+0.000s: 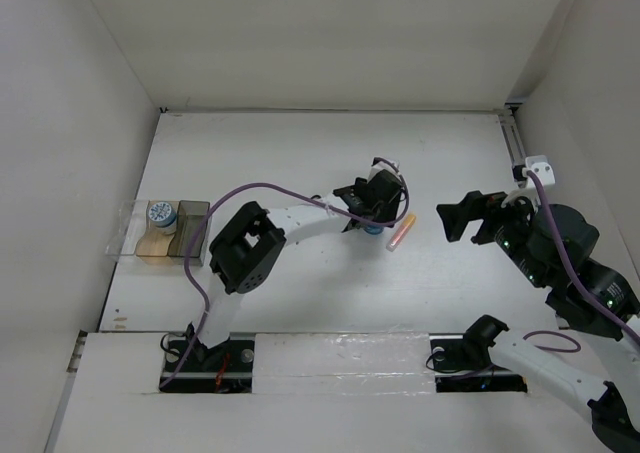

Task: Sort the stationery into containers
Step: Pick up the stationery from the center of the board, then place the stationery in the storage box.

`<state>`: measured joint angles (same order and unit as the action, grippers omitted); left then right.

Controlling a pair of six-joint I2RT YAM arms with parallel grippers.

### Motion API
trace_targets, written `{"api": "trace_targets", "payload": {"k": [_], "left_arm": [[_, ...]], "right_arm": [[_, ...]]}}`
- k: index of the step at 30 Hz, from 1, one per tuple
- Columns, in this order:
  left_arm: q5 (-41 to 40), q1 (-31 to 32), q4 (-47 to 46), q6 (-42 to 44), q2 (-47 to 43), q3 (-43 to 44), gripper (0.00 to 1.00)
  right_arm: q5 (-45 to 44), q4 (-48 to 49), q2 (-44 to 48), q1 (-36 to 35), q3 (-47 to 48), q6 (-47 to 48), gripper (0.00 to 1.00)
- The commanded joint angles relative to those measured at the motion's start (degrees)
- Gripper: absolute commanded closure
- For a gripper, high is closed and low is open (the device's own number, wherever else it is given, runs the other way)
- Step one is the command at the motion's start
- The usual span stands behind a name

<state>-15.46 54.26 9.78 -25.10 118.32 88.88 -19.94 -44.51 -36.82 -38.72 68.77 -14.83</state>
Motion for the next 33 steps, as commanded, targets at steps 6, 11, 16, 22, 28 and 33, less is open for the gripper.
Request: {"api": "trace_targets", "payload": {"k": [6, 11, 16, 22, 28, 33], "left_arm": [[-0.6, 0.0, 4.2, 0.7, -9.2, 4.3, 1.0], [-6.8, -4.1, 10.6, -5.0, -14.7, 5.0, 1.0], [-11.2, -13.8, 15.3, -10.7, -22.4, -1.8, 1.0], [-13.6, -35.3, 21.1, -18.6, -35.0, -10.8, 1.0], [-18.9, -53.1, 25.1, -28.7, -47.6, -21.4, 1.0], [-20.0, -62.4, 25.1, -30.8, -52.8, -26.7, 1.0]], "right_arm": [[1.5, 2.9, 0.2, -0.4, 1.4, 0.7, 0.0], [2.0, 3.5, -0.4, -0.4, 1.4, 0.7, 0.0], [4.1, 3.5, -0.9, -0.4, 1.4, 0.7, 0.0], [4.6, 4.6, -0.9, -0.4, 1.4, 1.2, 0.0], [8.1, 5.1, -2.6, -0.9, 1.4, 1.8, 0.0], [9.4, 5.1, -3.1, -1.4, 1.4, 1.8, 0.0]]}}
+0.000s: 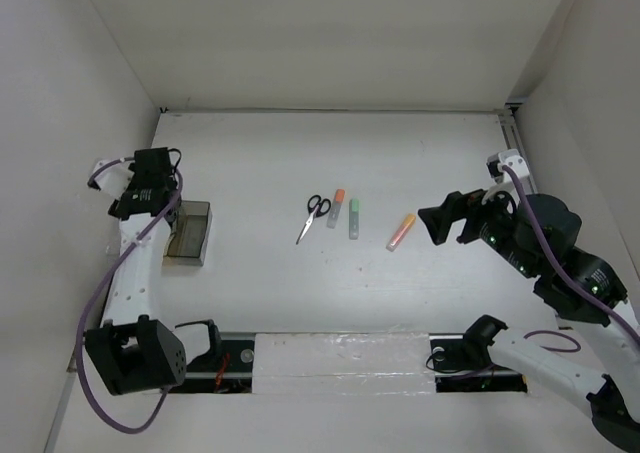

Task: Sort the stationery into containers
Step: Place the stationery in the storage box.

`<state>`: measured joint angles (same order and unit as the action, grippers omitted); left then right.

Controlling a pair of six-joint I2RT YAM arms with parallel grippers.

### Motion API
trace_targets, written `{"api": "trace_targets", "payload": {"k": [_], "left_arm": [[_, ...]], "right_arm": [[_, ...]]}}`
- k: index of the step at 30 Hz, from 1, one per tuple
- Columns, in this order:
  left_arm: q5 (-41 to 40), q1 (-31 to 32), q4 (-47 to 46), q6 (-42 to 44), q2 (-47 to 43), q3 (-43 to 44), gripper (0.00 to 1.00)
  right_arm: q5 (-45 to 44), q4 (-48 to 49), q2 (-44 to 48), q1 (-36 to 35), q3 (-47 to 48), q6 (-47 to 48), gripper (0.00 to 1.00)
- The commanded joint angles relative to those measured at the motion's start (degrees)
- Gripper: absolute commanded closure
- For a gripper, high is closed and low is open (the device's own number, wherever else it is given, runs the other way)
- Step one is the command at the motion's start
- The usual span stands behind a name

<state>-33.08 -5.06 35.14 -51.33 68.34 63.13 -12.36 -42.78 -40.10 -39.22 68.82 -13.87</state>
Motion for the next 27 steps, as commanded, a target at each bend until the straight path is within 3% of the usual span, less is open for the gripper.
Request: {"api": "trace_targets", "payload": {"k": [1, 6, 14, 22, 27], "left_arm": [[-2.3, -3.8, -0.2, -4.6, -3.4, -1.5, 1.0], [-8.9, -4.3, 6.7, -13.7, -2.2, -3.4, 1.0], [-10.1, -4.9, 7.2, -15.8, 1.5, -3.8, 1.0], [-2.5, -13.7, 0.7, -9.1, 0.3, -4.3, 1.0], [-0.6, -14.4, -0.4, -7.9, 1.8, -4.2, 1.0]], "right_arm": [[2.5, 3.4, 0.2, -0.9, 1.3, 0.9, 0.0], [3.0, 3.4, 0.7, -1.5, 0.8, 0.9, 0.0], [4.6, 4.5, 2.7, -2.0, -1.5, 0.9, 0.0], [4.0, 4.6, 2.1, -2.5, -2.5, 0.9, 0.0], [4.0, 4.6, 1.6, -2.5, -2.0, 0.9, 0.0]]}}
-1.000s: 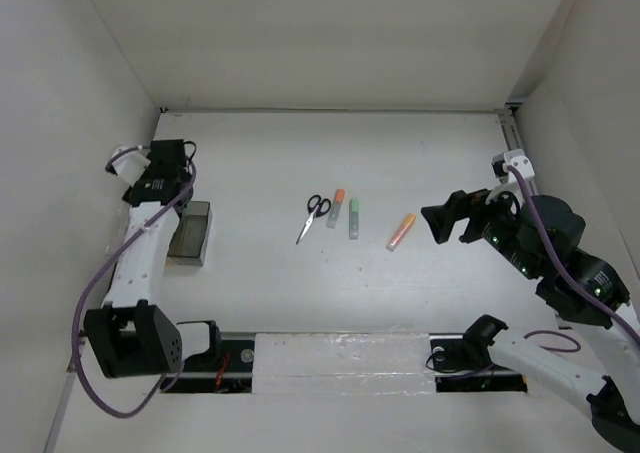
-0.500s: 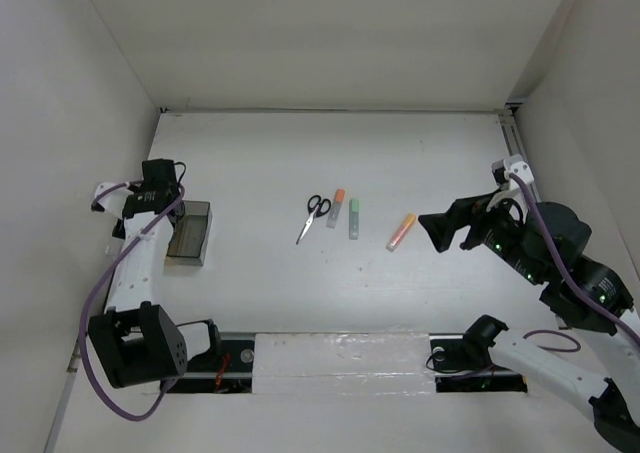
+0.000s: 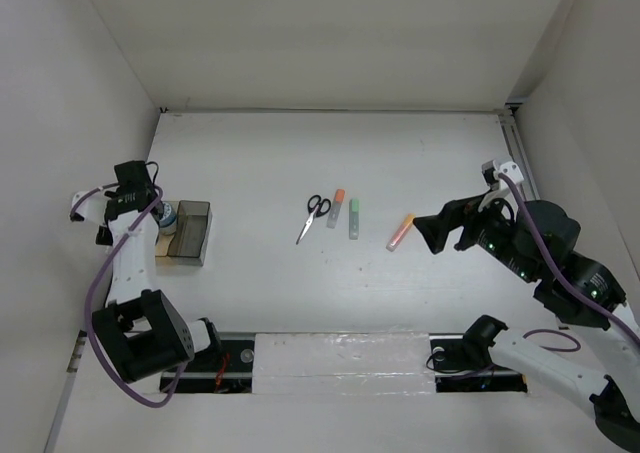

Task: Sort the stationery into containers
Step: Place the stationery in the storage box.

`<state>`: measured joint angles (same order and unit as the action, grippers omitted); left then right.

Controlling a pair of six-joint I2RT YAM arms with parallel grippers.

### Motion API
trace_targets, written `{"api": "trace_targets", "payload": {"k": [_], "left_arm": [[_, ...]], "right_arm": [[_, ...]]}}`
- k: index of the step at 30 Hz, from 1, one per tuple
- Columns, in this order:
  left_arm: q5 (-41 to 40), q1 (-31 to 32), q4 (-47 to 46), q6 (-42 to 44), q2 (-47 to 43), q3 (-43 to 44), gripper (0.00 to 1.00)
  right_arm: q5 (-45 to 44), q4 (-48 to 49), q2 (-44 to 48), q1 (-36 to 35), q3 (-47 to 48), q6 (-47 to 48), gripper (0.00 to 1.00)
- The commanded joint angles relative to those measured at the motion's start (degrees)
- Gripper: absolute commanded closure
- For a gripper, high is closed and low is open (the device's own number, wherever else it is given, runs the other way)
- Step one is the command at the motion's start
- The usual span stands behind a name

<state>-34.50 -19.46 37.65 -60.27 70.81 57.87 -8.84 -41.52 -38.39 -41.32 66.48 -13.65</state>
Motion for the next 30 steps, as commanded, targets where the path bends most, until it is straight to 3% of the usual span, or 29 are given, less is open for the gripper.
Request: {"api": "trace_targets", "payload": {"k": [1, 12, 30], "left_arm": [[0.8, 0.0, -2.9, 1.0, -0.1, 1.0, 1.0], [4.6, 0.0, -7.9, 3.0, 1.3, -1.4, 1.0], [3.6, 0.0, -6.1, 0.3, 2.9, -3.0, 1.0]], "right_arm": [[0.0, 3.3, -0.1, -0.4, 0.3, 0.6, 0.0], [-0.6, 2.8, -0.6, -0.4, -0.2, 0.6, 0.0], [-0.6, 3.3, -1.2, -0.4, -0.7, 0.6, 0.0]]}}
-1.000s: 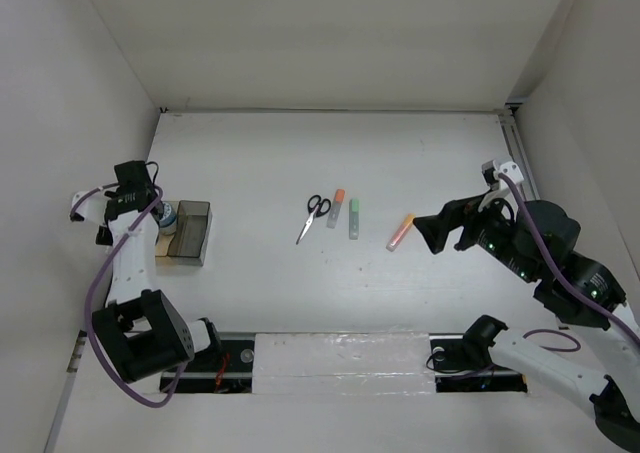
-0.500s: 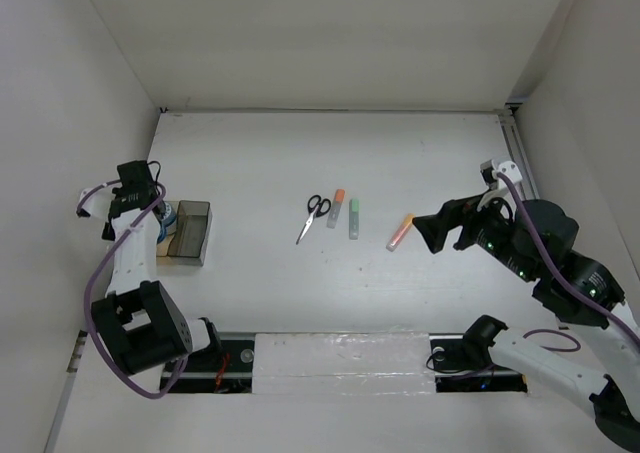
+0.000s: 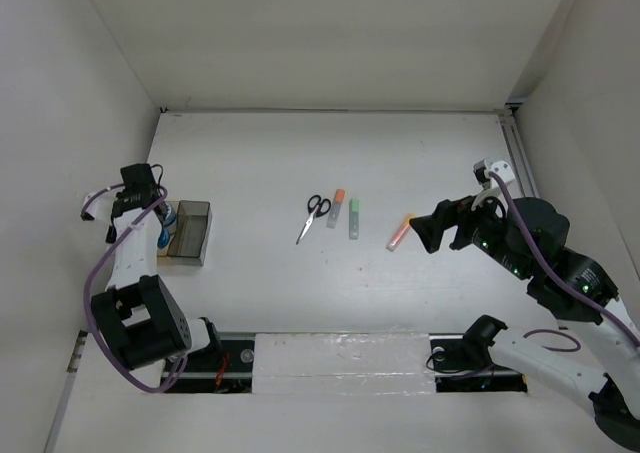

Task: Sort the stationery into containers
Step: Place the stationery in the storage box, then pick up the stationery from the center of the board.

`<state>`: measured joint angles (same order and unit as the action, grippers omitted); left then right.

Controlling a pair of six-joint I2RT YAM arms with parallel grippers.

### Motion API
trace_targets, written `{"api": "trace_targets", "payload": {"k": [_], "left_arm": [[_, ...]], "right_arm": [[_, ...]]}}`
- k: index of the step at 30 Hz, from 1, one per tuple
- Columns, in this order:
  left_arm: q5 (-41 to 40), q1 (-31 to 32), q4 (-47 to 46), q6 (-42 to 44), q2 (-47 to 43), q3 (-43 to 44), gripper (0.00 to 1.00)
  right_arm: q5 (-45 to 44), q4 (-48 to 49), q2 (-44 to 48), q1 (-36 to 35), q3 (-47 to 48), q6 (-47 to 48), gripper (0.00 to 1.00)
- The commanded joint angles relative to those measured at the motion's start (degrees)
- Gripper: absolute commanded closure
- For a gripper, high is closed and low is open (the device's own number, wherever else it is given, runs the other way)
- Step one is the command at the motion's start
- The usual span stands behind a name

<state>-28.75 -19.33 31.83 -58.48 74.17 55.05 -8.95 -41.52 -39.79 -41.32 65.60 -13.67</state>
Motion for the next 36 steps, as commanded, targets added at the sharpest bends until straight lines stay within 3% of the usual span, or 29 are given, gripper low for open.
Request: {"api": "trace_targets", "payload": {"k": [1, 11, 15, 19, 20, 25, 30, 36], "left_arm": [[-2.2, -0.1, 0.2, -1.5, 0.1, -0.2, 1.0], [-4.3, 0.4, 1.9, -3.0, 0.6, -0.2, 1.0], [-4.3, 0.4, 1.9, -3.0, 0.6, -0.2, 0.86], [-4.9, 1.6, 2.4, -3.0, 0.6, -0.2, 0.55], [-4.9, 1.6, 2.4, -3.0, 0.6, -0.2, 0.39], [-4.9, 2.1, 2.4, -3.6, -0.1, -0.2, 0.09], [-4.9, 2.1, 3.1, -3.6, -0.1, -0.2, 0.02], [-2.0, 2.1, -0.6, 0.8, -7.6, 0.3, 0.0]], "right_arm": [[-0.5, 3.3, 0.2, -0.4, 0.1, 0.7, 0.0], [-0.5, 3.3, 1.8, -0.4, -0.4, 0.7, 0.0], [-0.5, 3.3, 1.8, -0.4, -0.4, 0.7, 0.0], [-0.5, 3.3, 1.8, -0.4, 0.1, 0.7, 0.0], [-0.5, 3.3, 1.8, -0.4, 0.1, 0.7, 0.0], [-0.5, 3.3, 1.8, -0.4, 0.1, 0.7, 0.0], [-0.5, 3.3, 1.8, -0.4, 0.1, 0.7, 0.0], [-0.5, 3.3, 0.7, -0.4, 1.3, 0.7, 0.0]]}}
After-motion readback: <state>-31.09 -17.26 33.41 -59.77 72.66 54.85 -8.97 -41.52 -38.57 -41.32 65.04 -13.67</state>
